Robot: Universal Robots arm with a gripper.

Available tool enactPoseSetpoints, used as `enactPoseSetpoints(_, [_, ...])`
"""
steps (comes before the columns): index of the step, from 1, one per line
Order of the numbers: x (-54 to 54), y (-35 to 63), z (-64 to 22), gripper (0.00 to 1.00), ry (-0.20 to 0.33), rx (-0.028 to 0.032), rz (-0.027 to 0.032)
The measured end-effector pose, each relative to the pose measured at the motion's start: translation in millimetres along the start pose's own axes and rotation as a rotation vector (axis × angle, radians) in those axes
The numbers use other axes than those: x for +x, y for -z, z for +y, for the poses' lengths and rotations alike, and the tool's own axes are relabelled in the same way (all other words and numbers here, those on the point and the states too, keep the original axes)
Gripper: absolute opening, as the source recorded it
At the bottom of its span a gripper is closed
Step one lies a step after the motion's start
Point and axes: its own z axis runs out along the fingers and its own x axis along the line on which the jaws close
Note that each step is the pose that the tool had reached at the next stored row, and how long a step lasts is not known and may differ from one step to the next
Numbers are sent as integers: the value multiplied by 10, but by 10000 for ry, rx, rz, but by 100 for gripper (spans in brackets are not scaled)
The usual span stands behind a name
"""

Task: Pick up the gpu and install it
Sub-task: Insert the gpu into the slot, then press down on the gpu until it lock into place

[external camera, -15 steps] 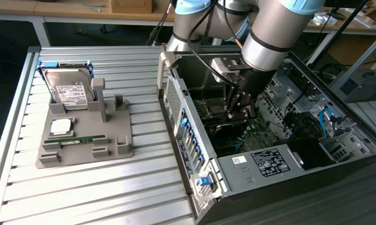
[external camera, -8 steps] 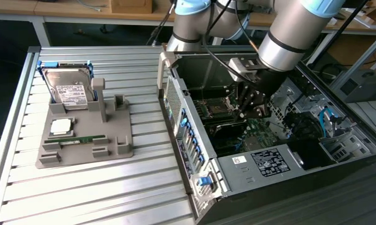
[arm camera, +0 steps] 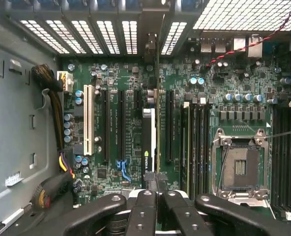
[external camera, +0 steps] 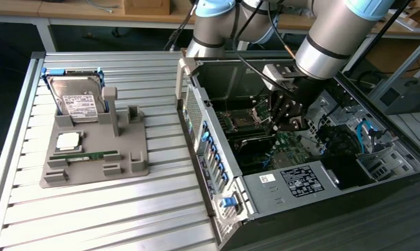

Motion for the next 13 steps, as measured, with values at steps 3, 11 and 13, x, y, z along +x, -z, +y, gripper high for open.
enactPoseSetpoints(3, [0,0,0,10,0,0,0])
enactPoseSetpoints(11, [0,-7,122,10,1,6,1])
enactPoseSetpoints(13, [0,-18,272,10,1,20,2])
